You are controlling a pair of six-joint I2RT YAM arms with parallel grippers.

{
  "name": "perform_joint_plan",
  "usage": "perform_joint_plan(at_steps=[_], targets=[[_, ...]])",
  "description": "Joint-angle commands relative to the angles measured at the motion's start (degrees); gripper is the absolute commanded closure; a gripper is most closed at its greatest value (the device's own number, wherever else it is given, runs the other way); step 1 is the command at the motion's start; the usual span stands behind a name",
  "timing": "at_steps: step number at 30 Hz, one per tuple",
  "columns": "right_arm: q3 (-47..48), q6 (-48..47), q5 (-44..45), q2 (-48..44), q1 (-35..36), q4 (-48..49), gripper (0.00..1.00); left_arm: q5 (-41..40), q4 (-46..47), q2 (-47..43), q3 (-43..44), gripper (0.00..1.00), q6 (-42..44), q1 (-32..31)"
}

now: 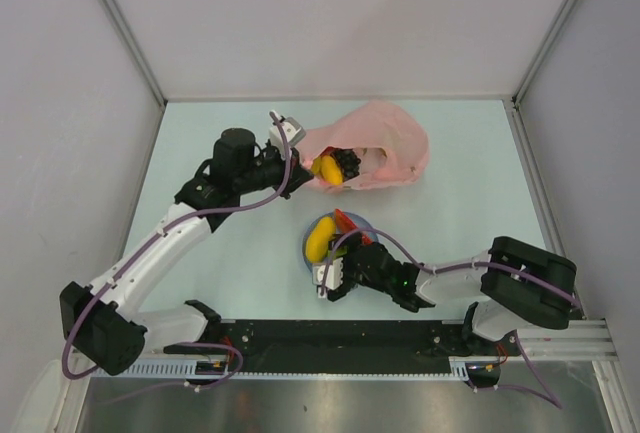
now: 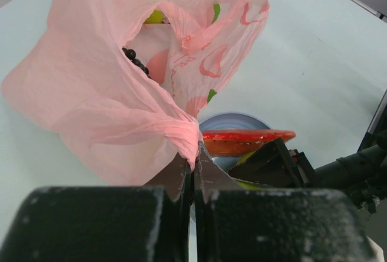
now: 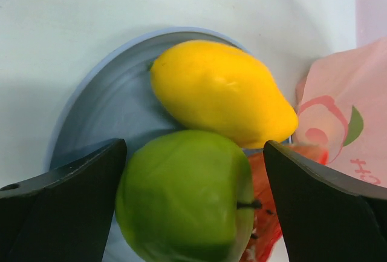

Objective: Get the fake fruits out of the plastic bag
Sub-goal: Place the fake fruit on the plate, then take out the fake fruit from the plastic bag.

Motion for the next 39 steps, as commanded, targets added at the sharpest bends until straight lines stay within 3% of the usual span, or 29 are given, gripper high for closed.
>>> perform_joint_plan(at_steps=[1, 6, 15, 18, 22, 27, 33, 37, 39], targets=[[1.13, -0.01, 1.48, -1.09, 1.32, -1.66, 0.00, 1.52, 2.63, -3.01, -1.02, 0.99, -1.01, 0.22], [4.37, 1.13, 6.41, -7.68, 3.88, -11.65, 0.00, 1.87, 3.42, -4.16, -2.52, 1.00, -1.01, 0.22], [12.10, 6.14, 2.46, -25.25, 5.20, -38.01, 0.00, 2.49, 4.82, -3.90, -1.82, 1.00, -3.38, 0.22], [15.52, 9.66, 5.44, -28.60, 4.32, -38.93, 0.00, 1.79, 4.56, -3.89, -1.03, 0.99, -4.79, 0.22], [25.00, 16.41, 6.50, -25.10, -1.56, -38.94, 0.01, 1.43, 2.20, -3.37, 1.17, 0.99, -6.46, 0.22], [32.05, 22.48, 4.13, -17.47, -13.93, -32.43, 0.09, 2.84, -0.18, -3.02, 1.52, 0.99, -5.77, 0.22], [40.68, 30.32, -11.94, -6.48, -28.27, -32.08, 0.32, -0.41, -4.31, -0.12, 6.08, 1.00, 0.29, 0.31], [41.65, 28.30, -20.02, -0.68, -30.66, -30.50, 0.50, -0.67, -7.30, 4.01, 10.83, 1.00, 4.61, 0.31], [41.82, 28.21, -21.79, 1.00, -31.28, -30.06, 0.54, -1.64, -8.53, 6.73, 13.82, 1.00, 5.49, 0.31]])
